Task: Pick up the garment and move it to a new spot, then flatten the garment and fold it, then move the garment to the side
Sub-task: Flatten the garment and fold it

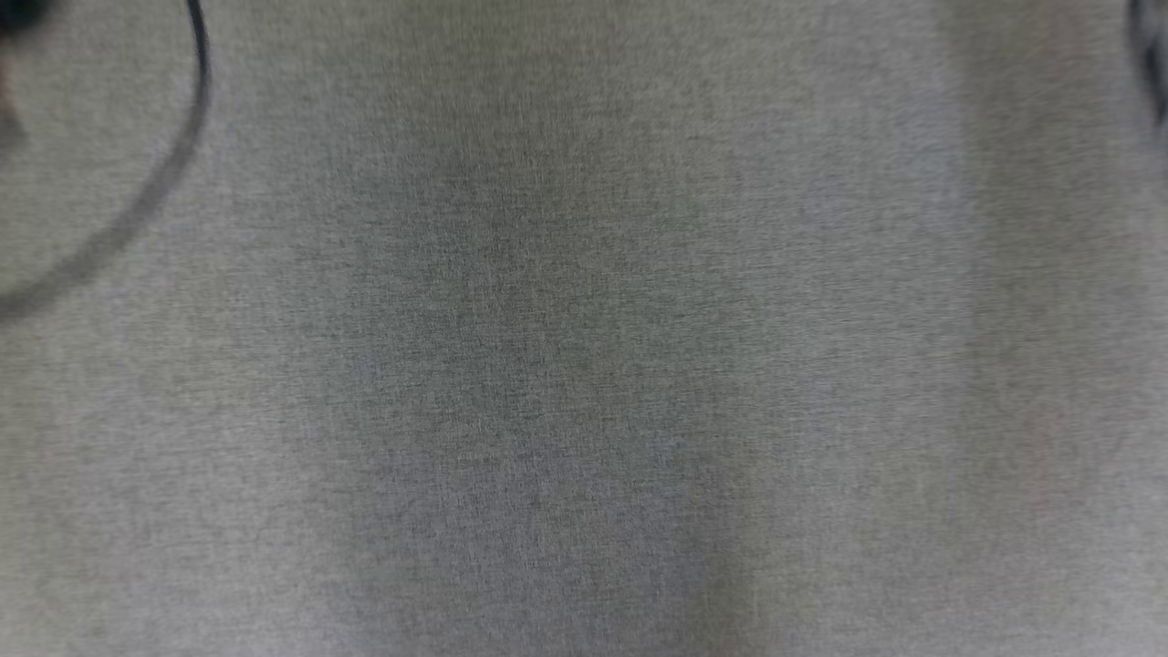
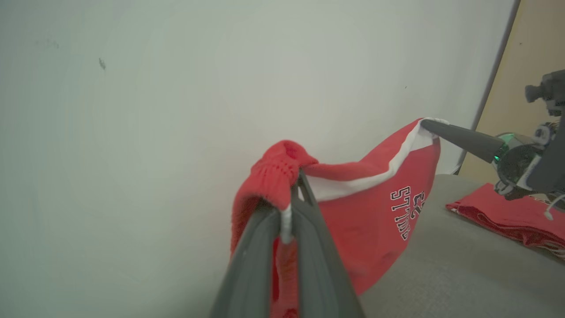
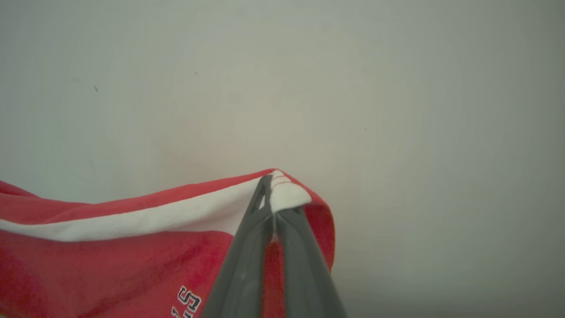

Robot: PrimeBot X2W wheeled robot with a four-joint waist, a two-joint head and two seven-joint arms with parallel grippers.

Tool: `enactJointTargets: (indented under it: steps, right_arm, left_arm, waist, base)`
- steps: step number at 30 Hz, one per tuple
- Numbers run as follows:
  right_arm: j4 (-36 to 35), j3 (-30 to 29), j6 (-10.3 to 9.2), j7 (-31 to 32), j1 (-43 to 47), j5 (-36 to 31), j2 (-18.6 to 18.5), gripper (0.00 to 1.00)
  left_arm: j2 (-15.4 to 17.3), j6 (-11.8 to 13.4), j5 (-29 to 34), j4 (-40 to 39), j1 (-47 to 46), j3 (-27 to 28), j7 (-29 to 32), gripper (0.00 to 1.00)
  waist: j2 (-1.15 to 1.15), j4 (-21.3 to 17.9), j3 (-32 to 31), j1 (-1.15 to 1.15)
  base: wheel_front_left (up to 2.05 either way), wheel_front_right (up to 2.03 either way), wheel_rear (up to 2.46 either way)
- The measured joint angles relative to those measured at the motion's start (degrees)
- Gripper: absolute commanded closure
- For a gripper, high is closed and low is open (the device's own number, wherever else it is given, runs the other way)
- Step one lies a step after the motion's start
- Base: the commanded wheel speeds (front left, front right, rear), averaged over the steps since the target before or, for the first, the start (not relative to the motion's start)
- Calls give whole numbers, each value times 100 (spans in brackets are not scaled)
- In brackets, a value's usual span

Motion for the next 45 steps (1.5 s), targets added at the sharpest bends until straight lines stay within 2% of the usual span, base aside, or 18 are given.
enactJointTargets:
  steps: [6, 10, 21, 34, 40, 45]
  right_arm:
    - [-848, 140, 0, -141, 1780, 387, -335, 100]
    - [-1421, 48, 0, -178, 2879, 386, -489, 100]
    - [-2552, -447, 0, -187, 5741, 189, -424, 100]
    - [-3075, -909, 0, -27, 8050, 88, -309, 100]
    - [-3478, -1191, 0, 246, 9074, -9, -138, 100]
    - [-3928, -1466, 0, 469, 9783, -215, 56, 100]
  left_arm:
    - [54, 4, 687, -736, 2007, 961, -7, 100]
    - [-123, 15, 1161, -1117, 3320, 1357, -8, 100]
    - [-424, 13, 1965, -1662, 6069, 2093, -8, 100]
    - [-915, 2, 2544, -1711, 8249, 2227, -7, 100]
    - [-1004, 2, 2683, -1728, 8844, 2324, -8, 100]
    - [-906, 2, 2820, -1723, 9189, 2394, -7, 100]
  waist:
    - [-1, -4, -416, -1]
    - [-1, -7, -739, -1]
    - [-2, -7, -1614, -2]
    - [-2, 66, -2523, -1]
    - [-2, 160, -2866, -1]
    - [-2, 247, -3057, -1]
  base:
    - [0, 0, 0]
    - [0, 0, 0]
    - [0, 0, 0]
    - [0, 0, 0]
    - [0, 0, 0]
    - [0, 0, 0]
